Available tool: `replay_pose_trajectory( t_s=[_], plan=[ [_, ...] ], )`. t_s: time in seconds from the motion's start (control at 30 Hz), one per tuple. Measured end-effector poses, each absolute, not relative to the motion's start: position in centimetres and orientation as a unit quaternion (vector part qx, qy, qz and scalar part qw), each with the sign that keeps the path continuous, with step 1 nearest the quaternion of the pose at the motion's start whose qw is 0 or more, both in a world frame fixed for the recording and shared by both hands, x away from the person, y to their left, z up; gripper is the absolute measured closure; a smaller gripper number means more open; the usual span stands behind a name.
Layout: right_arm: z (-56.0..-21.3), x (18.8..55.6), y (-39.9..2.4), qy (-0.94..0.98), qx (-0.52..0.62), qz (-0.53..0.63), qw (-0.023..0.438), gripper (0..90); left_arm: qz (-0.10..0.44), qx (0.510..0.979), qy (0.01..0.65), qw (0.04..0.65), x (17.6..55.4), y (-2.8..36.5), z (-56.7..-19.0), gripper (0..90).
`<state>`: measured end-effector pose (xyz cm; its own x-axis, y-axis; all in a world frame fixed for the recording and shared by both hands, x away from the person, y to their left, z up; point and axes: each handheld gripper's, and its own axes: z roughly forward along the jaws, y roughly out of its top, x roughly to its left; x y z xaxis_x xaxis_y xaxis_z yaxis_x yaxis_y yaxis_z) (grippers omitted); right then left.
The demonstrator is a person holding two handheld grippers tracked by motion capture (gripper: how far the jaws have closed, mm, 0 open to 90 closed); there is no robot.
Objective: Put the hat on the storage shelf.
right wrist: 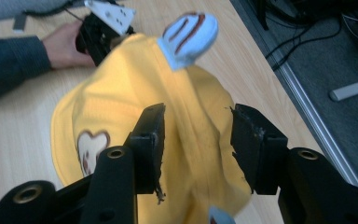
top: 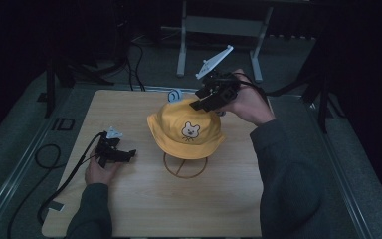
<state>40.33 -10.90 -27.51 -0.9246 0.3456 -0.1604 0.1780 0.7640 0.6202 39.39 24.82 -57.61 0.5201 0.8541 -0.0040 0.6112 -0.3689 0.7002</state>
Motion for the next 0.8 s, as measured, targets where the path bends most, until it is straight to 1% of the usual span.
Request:
replay_pose_trajectory(
  t_s=[0.1, 0.2, 0.3, 0.4, 0.57, 0.63, 0.67, 0.8],
  plan=[
    [-27.6, 40.2, -11.3, 0.935, 0.142, 0.296, 0.133, 58.4, 0.183, 0.807, 0.454, 0.33, 39.4, 24.8, -57.6, 8.3],
    [-27.7, 40.1, -11.4, 0.941, 0.149, 0.276, 0.131, 64.8, 0.183, 0.807, 0.454, 0.331, 39.4, 24.8, -57.6, 8.3],
    [-27.7, 40.0, -11.1, 0.939, 0.14, 0.284, 0.133, 71.3, 0.183, 0.807, 0.454, 0.33, 39.4, 24.8, -57.6, 8.3],
    [-27.7, 40.0, -10.7, 0.933, 0.133, 0.303, 0.138, 73.7, 0.184, 0.807, 0.454, 0.331, 39.4, 24.8, -57.6, 8.3],
    [-28.0, 39.7, -9.7, 0.93, 0.117, 0.324, 0.13, 74.4, 0.184, 0.807, 0.454, 0.33, 39.4, 24.8, -57.6, 8.2],
    [-28.1, 39.7, -9.5, 0.932, 0.109, 0.325, 0.121, 72.0, 0.184, 0.806, 0.454, 0.331, 39.4, 24.8, -57.6, 8.2],
    [-28.2, 39.7, -9.4, 0.931, 0.108, 0.327, 0.122, 68.5, 0.184, 0.806, 0.454, 0.331, 39.4, 24.8, -57.6, 8.3],
    [-27.9, 39.8, -9.8, 0.927, 0.122, 0.332, 0.124, 45.8, 0.184, 0.806, 0.454, 0.331, 39.4, 24.8, -57.6, 8.3]
  ],
)
